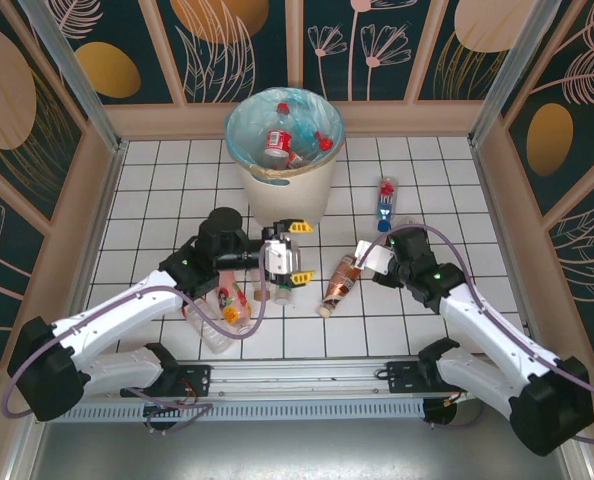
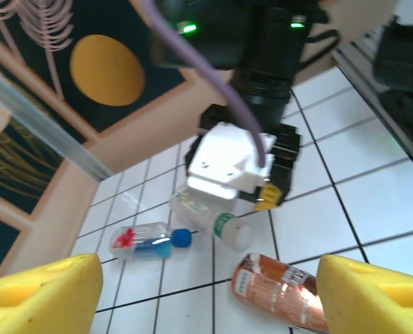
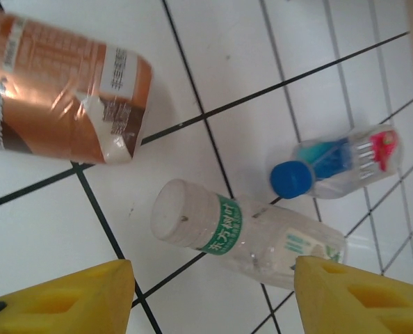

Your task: Put the plastic bottles in the bin

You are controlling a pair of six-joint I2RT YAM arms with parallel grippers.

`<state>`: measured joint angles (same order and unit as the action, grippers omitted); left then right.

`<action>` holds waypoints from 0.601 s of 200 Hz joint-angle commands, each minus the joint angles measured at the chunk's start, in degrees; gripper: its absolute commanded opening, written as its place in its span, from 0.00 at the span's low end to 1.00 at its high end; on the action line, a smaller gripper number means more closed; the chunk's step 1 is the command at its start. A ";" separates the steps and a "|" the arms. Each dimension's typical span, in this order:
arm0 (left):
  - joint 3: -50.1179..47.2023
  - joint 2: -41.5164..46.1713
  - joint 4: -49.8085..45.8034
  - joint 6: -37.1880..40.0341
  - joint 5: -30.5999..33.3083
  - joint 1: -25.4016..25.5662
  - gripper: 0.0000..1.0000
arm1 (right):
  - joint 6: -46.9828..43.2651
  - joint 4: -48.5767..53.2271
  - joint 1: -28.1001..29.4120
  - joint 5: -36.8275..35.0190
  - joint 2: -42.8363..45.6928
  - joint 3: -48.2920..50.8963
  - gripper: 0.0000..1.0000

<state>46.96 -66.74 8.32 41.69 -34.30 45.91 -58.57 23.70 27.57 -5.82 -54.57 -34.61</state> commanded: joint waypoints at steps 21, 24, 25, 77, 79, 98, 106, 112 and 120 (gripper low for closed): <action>-0.44 -1.77 -2.95 7.29 -1.59 3.88 0.85 | -9.46 -3.99 -4.48 5.56 -7.56 -0.19 0.62; -0.51 -1.89 -2.96 7.50 -1.56 4.12 0.85 | -10.29 -4.39 -4.89 5.75 -8.11 -0.19 0.62; -0.57 -1.89 -2.96 7.60 -1.56 4.20 0.85 | -10.53 -4.51 -5.07 5.79 -8.19 -0.19 0.62; -2.19 -3.12 -3.95 10.86 1.05 5.98 0.91 | -21.40 -9.59 -12.13 12.29 -12.58 -1.18 0.61; -2.22 -3.09 -4.00 11.04 1.14 5.98 0.91 | -21.83 -10.29 -12.33 12.49 -12.67 -0.92 0.61; -2.78 -2.74 -4.10 12.12 1.86 6.08 0.92 | -25.16 -13.31 -13.91 14.98 -13.93 -0.24 0.62; -3.03 -2.63 -4.02 12.46 2.24 6.05 0.93 | -25.77 -14.11 -14.32 15.60 -14.71 -0.25 0.62; -3.23 -2.52 -3.97 12.73 2.44 6.04 0.94 | -26.42 -14.82 -14.56 16.04 -15.44 -0.27 0.62; -3.41 -2.43 -4.00 13.03 2.73 6.07 0.95 | -26.92 -15.14 -14.56 16.47 -16.27 -0.43 0.62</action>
<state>44.77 -69.56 5.08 51.75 -32.27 51.57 -79.46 13.08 13.89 6.35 -68.31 -34.85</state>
